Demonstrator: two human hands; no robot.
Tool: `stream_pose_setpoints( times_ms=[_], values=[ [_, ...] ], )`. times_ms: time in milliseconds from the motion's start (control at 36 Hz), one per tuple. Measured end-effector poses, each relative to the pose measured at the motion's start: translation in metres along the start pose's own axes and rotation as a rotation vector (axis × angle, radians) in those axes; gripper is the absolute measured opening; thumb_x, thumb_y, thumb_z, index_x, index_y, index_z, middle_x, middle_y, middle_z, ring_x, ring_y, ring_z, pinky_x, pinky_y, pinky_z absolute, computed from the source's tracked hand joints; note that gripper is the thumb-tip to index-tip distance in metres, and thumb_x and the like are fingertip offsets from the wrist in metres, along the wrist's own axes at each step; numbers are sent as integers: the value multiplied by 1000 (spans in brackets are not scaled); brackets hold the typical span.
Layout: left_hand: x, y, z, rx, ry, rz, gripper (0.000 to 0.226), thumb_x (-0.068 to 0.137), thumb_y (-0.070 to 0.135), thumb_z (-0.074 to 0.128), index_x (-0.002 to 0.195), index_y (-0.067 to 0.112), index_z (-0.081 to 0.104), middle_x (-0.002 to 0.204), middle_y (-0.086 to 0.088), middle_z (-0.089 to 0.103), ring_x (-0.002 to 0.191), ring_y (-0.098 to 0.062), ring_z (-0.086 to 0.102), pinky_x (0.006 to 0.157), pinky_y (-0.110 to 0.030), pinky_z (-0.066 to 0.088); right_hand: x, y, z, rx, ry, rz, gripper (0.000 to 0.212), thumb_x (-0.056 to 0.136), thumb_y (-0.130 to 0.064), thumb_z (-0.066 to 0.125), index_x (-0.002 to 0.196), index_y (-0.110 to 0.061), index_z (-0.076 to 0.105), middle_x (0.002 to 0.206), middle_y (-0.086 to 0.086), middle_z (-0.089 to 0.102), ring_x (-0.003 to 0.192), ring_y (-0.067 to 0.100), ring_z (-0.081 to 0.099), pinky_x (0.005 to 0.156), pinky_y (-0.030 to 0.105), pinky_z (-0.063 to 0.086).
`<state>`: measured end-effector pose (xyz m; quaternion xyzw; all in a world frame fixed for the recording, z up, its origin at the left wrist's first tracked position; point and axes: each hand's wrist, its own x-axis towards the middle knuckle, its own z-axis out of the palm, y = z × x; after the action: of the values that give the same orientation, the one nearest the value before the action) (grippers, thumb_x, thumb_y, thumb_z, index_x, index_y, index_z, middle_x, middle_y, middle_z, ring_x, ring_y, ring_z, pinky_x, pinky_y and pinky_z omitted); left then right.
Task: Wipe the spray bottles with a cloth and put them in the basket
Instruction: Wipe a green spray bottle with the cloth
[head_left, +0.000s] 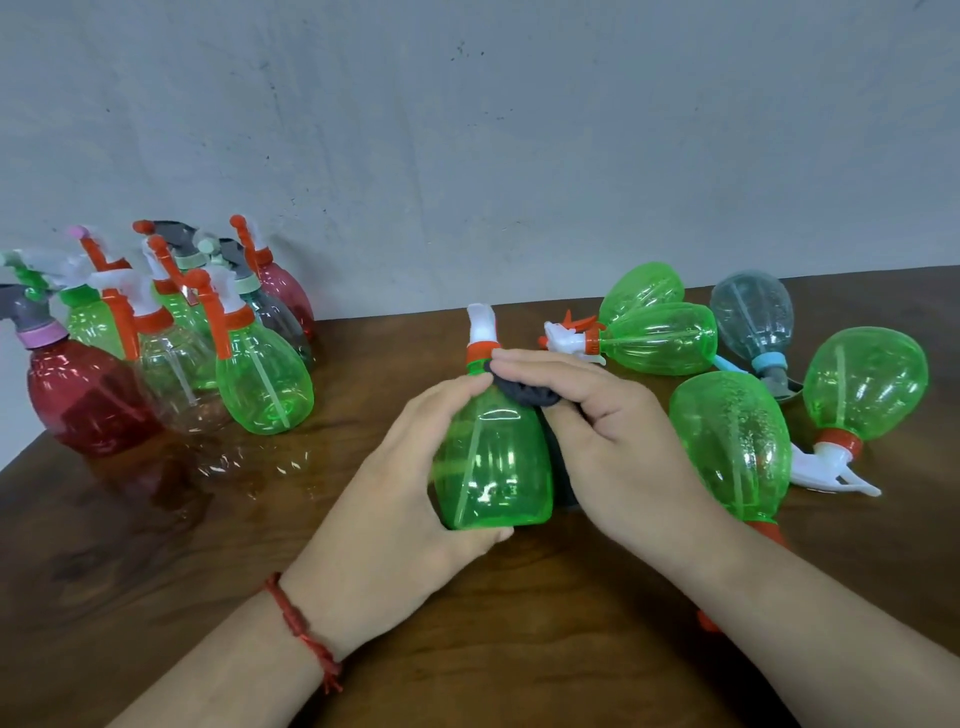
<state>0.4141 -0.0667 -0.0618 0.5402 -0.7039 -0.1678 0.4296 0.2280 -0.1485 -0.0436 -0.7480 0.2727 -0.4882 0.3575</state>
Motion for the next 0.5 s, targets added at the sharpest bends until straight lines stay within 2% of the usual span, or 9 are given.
stream_pose_setpoints(
  times_ms=[56,139,222,278,361,417,500],
  values=[
    [0,-3,2,27,55,8,112,69,11,101,159,38,41,155,20,46,145,-13,50,115,-40,50,-2,1,1,-33,-22,-48,53,97,23,46,124,-11,77,132,-11,71,123,-7,62,105,9,45],
    [0,-9,1,-49,128,-77,113,68,16,102,157,47,40,154,16,52,141,-16,57,113,-45,52,-3,0,3,-90,-74,-113,54,97,21,47,128,-13,76,137,-12,69,119,-8,63,101,12,49],
    [3,-11,-4,-162,199,-164,109,67,17,102,153,50,43,144,11,65,130,-16,66,109,-46,54,-7,-3,6,-151,-126,-199,57,96,21,48,132,-15,74,141,-12,66,130,-3,59,109,20,48],
    [5,-10,-8,-240,234,-212,106,66,19,102,151,48,46,139,12,69,126,-15,69,108,-46,55,-9,-4,6,-158,-143,-223,59,95,21,47,133,-16,73,142,-12,65,126,-9,59,107,15,47],
    [7,-11,-11,-283,274,-250,103,64,27,104,148,49,48,138,14,69,126,-14,69,109,-46,54,-11,-5,6,-192,-176,-265,59,95,20,48,136,-15,71,144,-11,65,139,0,53,117,23,42],
    [8,-12,-11,-308,284,-259,102,65,22,103,148,48,49,139,13,69,128,-15,68,110,-46,53,-11,-4,6,-204,-193,-277,58,95,18,49,137,-16,70,145,-11,64,142,3,51,120,29,42],
    [8,-10,-10,-343,270,-270,104,63,22,104,148,47,50,139,12,69,129,-16,67,110,-46,53,-12,-4,5,-190,-182,-279,60,95,20,48,137,-15,70,144,-10,64,141,4,52,119,28,42]
  ],
)
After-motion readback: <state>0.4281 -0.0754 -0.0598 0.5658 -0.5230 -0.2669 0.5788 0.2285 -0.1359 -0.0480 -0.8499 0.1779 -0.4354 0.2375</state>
